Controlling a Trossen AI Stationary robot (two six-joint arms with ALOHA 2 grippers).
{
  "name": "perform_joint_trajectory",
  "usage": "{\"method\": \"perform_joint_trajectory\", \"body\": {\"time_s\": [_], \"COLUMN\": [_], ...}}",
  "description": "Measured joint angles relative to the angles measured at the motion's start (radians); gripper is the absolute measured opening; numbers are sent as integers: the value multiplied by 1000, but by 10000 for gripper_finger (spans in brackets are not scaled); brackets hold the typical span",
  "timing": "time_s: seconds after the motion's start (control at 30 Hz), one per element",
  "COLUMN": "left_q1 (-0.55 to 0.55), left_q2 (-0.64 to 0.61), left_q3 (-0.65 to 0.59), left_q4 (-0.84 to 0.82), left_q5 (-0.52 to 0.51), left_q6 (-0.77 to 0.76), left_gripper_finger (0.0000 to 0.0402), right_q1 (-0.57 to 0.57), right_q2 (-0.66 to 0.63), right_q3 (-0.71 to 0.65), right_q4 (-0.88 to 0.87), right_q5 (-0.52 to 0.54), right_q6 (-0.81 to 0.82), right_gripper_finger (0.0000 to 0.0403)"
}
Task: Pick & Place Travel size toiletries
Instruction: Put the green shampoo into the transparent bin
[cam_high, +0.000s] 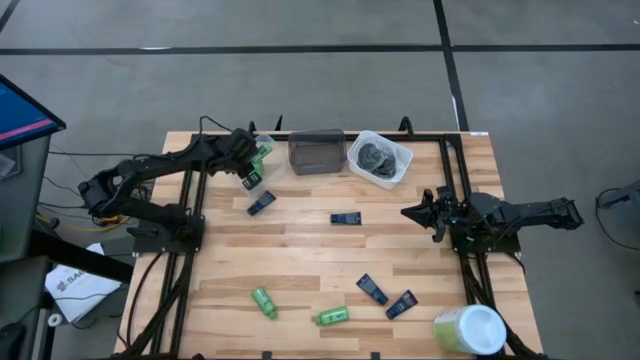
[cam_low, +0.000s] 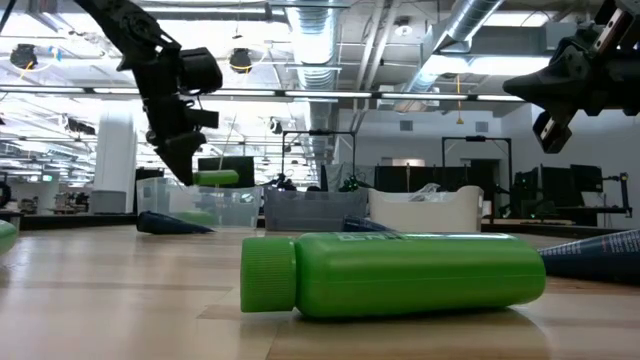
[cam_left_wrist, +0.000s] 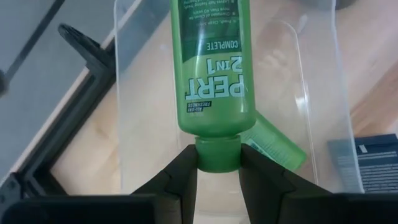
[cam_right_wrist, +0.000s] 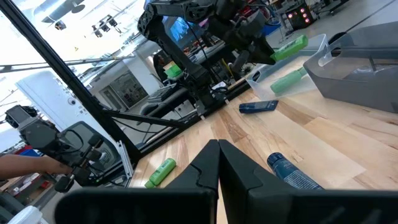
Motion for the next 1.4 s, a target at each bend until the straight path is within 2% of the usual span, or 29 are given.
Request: {"method": "perform_joint_trajectory", "body": {"time_s": [0.37, 0.63, 0.77, 0.87, 1.07, 1.2, 1.4], "left_q1": [13, 13, 13, 13, 3, -34, -177], "left_q2": [118, 157, 147, 128, 4, -128, -333], "left_q3": [-6, -7, -6, -6, 23, 48, 51], "left_q4": [1, 3, 6, 4, 1, 2, 3], "left_q5": [34, 26, 27, 28, 41, 175, 490], "left_q6": [-47, -70, -71, -71, -83, -87, -16], "left_gripper_finger": [94, 120, 147, 181, 253, 267, 258], "right_q1": [0, 0, 0, 0, 0, 0, 0], "right_q2": [0, 0, 0, 0, 0, 0, 0], "right_q3": [0, 0, 0, 0, 0, 0, 0], "right_q4": [0, 0, 0, 0, 0, 0, 0], "right_q5": [0, 0, 0, 0, 0, 0, 0], "right_q6": [0, 0, 0, 0, 0, 0, 0], "right_gripper_finger": [0, 0, 0, 0, 0, 0, 0]}}
